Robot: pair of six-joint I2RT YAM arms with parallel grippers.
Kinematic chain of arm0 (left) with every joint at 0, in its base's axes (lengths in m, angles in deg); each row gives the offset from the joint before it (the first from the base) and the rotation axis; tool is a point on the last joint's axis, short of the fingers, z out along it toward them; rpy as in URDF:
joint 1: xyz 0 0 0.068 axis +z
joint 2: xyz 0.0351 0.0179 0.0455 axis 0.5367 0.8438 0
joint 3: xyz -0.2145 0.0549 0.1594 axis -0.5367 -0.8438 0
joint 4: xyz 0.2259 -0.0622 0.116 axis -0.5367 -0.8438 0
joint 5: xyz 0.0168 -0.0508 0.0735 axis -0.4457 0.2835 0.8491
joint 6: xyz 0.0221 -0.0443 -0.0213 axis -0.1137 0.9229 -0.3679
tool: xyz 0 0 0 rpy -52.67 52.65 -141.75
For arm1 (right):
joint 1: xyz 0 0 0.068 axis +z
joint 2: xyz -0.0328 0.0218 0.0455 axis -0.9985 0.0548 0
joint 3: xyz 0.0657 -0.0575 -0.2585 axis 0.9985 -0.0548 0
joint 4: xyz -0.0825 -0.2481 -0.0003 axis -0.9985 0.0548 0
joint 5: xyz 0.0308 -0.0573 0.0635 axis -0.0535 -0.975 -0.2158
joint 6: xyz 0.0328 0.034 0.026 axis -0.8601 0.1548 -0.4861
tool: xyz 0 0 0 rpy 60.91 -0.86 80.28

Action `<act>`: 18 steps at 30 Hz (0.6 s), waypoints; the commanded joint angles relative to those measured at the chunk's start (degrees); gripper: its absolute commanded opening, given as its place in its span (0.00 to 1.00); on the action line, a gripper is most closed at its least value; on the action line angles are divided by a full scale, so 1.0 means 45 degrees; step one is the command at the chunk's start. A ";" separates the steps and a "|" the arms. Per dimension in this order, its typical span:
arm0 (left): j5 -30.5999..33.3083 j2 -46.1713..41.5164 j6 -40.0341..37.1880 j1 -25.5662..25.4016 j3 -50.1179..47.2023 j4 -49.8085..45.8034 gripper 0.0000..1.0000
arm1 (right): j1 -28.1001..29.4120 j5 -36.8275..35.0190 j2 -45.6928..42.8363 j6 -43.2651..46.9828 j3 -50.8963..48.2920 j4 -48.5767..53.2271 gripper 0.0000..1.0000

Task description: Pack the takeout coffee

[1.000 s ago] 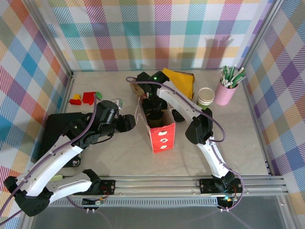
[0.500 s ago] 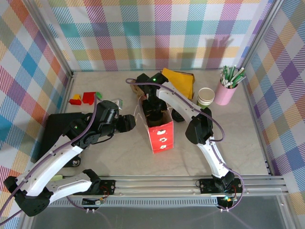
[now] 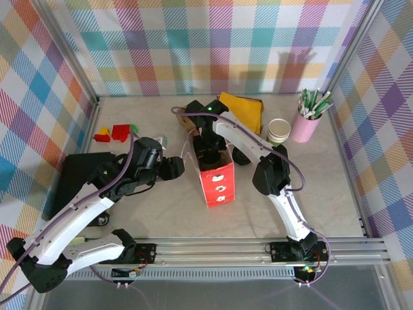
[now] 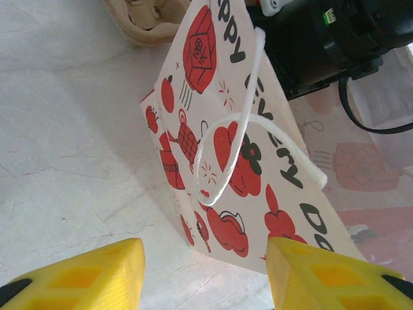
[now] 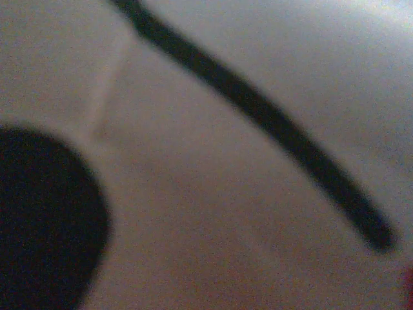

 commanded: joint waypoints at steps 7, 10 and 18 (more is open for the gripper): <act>-0.0064 -0.0164 -0.0026 0.0213 -0.0250 0.0177 0.52 | 0.0000 0.0705 0.1361 0.0005 -0.1147 0.0259 0.60; -0.0066 -0.0160 -0.0020 0.0218 -0.0273 0.0197 0.52 | 0.0005 0.0672 0.1193 0.0003 -0.0983 0.0317 0.61; -0.0054 -0.0087 -0.0040 0.0214 -0.0234 0.0255 0.52 | -0.0004 0.0254 0.0147 -0.0045 -0.0047 0.0611 0.71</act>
